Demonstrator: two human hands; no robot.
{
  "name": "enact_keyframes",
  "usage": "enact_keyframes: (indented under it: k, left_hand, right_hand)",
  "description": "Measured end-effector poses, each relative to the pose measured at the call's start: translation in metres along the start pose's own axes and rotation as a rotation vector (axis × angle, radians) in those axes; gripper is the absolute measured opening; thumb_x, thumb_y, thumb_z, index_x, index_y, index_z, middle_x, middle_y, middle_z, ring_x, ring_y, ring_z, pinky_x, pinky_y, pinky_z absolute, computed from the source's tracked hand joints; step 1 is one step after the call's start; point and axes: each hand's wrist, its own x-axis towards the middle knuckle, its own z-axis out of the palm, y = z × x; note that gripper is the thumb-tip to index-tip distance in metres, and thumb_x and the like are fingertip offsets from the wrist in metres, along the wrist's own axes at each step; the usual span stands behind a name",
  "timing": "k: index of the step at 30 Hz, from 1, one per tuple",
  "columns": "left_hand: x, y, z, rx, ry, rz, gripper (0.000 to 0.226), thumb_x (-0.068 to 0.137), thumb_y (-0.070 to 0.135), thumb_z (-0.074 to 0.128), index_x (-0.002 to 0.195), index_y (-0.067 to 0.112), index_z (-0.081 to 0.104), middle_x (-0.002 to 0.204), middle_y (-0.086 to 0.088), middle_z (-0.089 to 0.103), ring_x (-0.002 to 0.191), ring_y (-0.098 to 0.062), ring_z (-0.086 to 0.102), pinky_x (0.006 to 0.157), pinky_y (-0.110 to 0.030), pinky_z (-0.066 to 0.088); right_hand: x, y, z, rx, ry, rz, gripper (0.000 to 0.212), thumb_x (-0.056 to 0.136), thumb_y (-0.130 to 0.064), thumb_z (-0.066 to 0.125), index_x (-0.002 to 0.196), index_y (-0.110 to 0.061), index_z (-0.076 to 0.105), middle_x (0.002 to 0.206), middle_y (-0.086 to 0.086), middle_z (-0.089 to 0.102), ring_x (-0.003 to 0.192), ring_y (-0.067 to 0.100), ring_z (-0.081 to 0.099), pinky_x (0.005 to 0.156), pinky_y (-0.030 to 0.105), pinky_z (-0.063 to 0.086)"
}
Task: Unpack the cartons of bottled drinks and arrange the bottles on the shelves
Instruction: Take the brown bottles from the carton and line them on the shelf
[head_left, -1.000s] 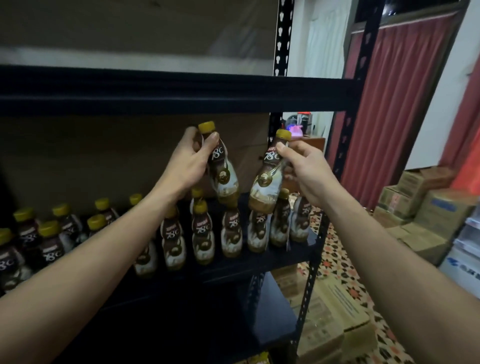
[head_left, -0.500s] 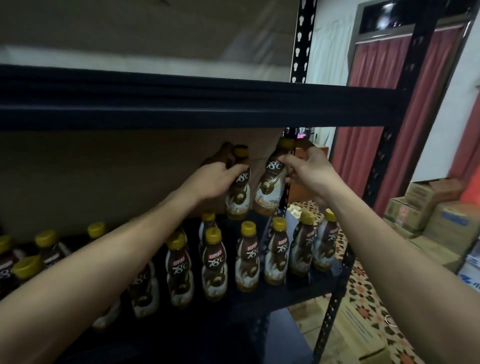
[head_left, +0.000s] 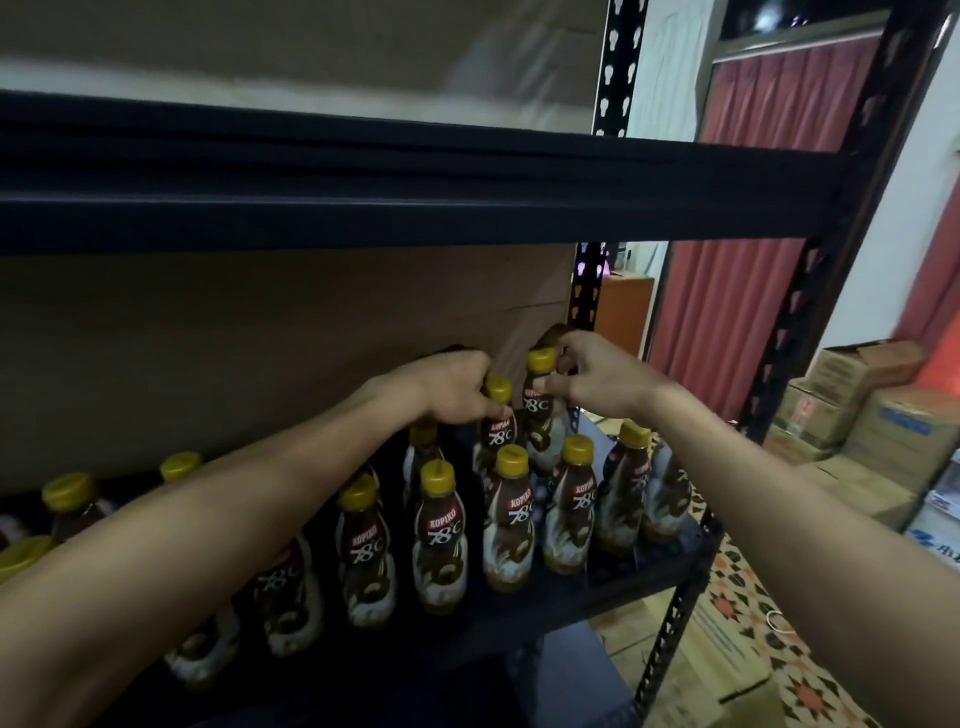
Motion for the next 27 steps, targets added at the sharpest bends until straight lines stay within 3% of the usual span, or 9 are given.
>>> enact_keyframes:
  k: [2, 5, 9, 13, 17, 24, 27]
  left_hand:
    - [0.002, -0.003, 0.002, 0.056, -0.035, 0.006, 0.033, 0.086, 0.043, 0.072, 0.097, 0.012, 0.067, 0.089, -0.005, 0.068, 0.079, -0.02, 0.063, 0.066, -0.034, 0.048]
    - [0.006, -0.008, 0.007, 0.107, -0.065, 0.004, 0.037, 0.083, 0.046, 0.073, 0.095, 0.012, 0.068, 0.088, -0.005, 0.068, 0.079, -0.021, 0.064, 0.069, -0.037, 0.051]
    - [0.012, -0.013, 0.014, 0.121, -0.095, -0.006, 0.033, 0.081, 0.047, 0.075, 0.091, 0.016, 0.068, 0.085, -0.002, 0.067, 0.078, -0.02, 0.064, 0.071, -0.039, 0.053]
    - [0.013, -0.018, 0.018, 0.12, -0.061, -0.021, 0.037, 0.079, 0.048, 0.076, 0.089, 0.014, 0.066, 0.084, -0.004, 0.066, 0.077, -0.022, 0.063, 0.069, -0.038, 0.051]
    - [0.011, -0.02, 0.017, 0.095, -0.075, -0.029, 0.038, 0.078, 0.049, 0.078, 0.093, 0.016, 0.066, 0.089, -0.005, 0.068, 0.082, -0.023, 0.064, 0.073, -0.04, 0.052]
    - [0.004, -0.015, 0.002, 0.038, -0.123, -0.014, 0.042, 0.082, 0.047, 0.075, 0.112, 0.021, 0.062, 0.106, 0.001, 0.066, 0.098, -0.018, 0.062, 0.09, -0.041, 0.053]
    - [0.004, -0.015, 0.0, 0.025, -0.126, -0.007, 0.039, 0.083, 0.044, 0.075, 0.112, 0.021, 0.063, 0.106, 0.002, 0.067, 0.098, -0.016, 0.063, 0.093, -0.042, 0.052]
  right_hand:
    - [0.002, 0.005, 0.002, -0.04, -0.023, -0.014, 0.044, 0.097, -0.026, 0.067, 0.136, -0.014, 0.049, 0.109, -0.01, 0.054, 0.11, 0.016, 0.055, 0.087, 0.026, 0.045]
    - [0.002, 0.009, 0.003, -0.074, -0.02, -0.04, 0.028, 0.097, -0.024, 0.068, 0.121, -0.018, 0.055, 0.097, -0.013, 0.055, 0.097, 0.012, 0.058, 0.071, 0.018, 0.041]
    - [0.004, 0.014, 0.003, -0.08, -0.079, -0.03, 0.02, 0.096, -0.02, 0.069, 0.112, -0.014, 0.059, 0.096, -0.002, 0.065, 0.093, 0.016, 0.063, 0.082, 0.031, 0.048]
    - [0.007, 0.016, 0.006, -0.156, -0.131, -0.03, 0.02, 0.097, -0.018, 0.067, 0.112, -0.009, 0.057, 0.092, 0.002, 0.061, 0.082, 0.013, 0.058, 0.071, 0.029, 0.046]
    - [0.014, 0.021, 0.012, -0.225, -0.191, 0.022, 0.025, 0.096, -0.018, 0.068, 0.114, -0.005, 0.058, 0.101, 0.015, 0.066, 0.086, 0.022, 0.062, 0.074, 0.038, 0.051]
    - [0.026, 0.021, 0.015, -0.418, -0.293, 0.071, 0.022, 0.094, -0.021, 0.07, 0.107, -0.006, 0.062, 0.092, 0.002, 0.063, 0.083, 0.02, 0.061, 0.064, 0.029, 0.045]
    - [0.031, 0.02, 0.012, -0.441, -0.303, 0.096, 0.022, 0.089, -0.021, 0.076, 0.103, -0.011, 0.063, 0.101, 0.006, 0.069, 0.091, 0.025, 0.066, 0.072, 0.038, 0.055]
